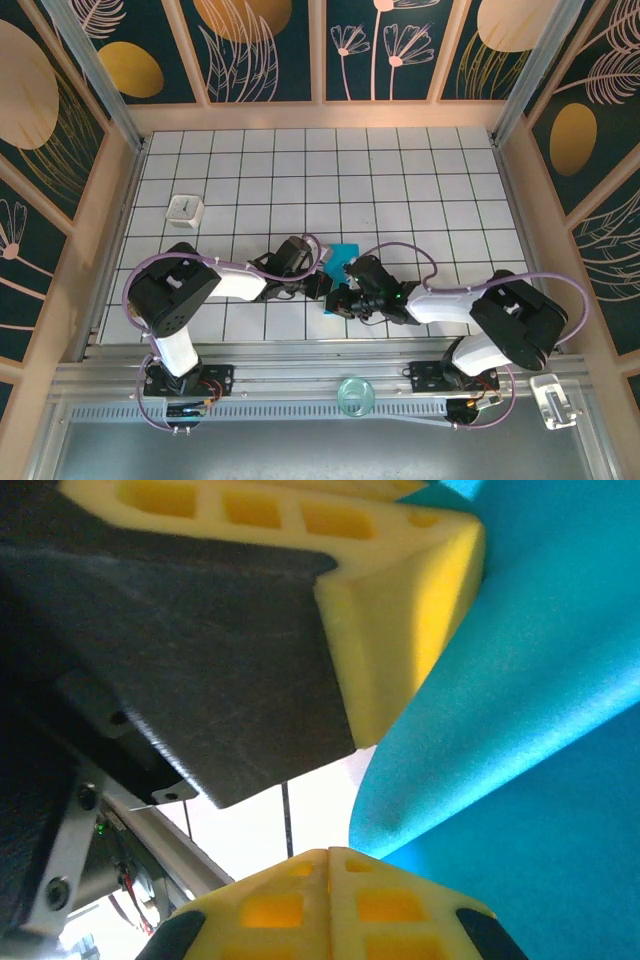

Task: Fold a paper plane with a square sheet of paper (pick it up from the middle)
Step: Fold the triangle a second time at the center of the table.

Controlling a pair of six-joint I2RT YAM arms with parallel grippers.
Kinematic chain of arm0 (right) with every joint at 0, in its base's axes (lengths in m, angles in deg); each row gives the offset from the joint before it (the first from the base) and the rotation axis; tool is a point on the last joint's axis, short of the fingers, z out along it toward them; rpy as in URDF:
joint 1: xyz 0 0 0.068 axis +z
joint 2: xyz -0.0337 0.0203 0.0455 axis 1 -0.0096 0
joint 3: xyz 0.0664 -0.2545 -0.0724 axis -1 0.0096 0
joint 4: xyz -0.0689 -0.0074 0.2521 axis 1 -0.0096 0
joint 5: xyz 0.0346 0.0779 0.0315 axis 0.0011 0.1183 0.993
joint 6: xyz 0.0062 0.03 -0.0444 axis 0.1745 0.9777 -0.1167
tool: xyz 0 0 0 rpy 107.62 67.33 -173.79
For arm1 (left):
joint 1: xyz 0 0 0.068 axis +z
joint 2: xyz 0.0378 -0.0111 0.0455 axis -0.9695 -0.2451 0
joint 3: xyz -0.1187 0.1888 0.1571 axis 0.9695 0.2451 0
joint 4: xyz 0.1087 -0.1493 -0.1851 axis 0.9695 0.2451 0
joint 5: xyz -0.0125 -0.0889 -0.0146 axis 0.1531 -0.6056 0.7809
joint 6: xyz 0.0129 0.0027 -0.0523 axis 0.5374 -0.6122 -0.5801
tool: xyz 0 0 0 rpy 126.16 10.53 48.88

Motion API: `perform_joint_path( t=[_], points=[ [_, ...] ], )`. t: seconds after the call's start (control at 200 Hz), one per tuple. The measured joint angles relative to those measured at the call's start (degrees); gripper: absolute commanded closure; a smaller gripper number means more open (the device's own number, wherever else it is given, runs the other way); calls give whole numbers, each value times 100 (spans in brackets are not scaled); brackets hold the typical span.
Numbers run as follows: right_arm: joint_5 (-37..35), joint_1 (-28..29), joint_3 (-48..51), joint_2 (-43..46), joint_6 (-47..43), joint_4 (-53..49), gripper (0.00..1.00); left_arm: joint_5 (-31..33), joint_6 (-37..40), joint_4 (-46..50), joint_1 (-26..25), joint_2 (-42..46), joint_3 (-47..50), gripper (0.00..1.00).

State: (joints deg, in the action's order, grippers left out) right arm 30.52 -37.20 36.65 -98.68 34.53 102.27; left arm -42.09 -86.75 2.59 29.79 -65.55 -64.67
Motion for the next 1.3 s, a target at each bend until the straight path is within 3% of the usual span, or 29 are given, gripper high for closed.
perform_joint_path(
  t=[1.296],
  points=[
    [-170,35,-225,-481,-153,20,98,0,2,-2,0,-4,0,100]
  ],
)
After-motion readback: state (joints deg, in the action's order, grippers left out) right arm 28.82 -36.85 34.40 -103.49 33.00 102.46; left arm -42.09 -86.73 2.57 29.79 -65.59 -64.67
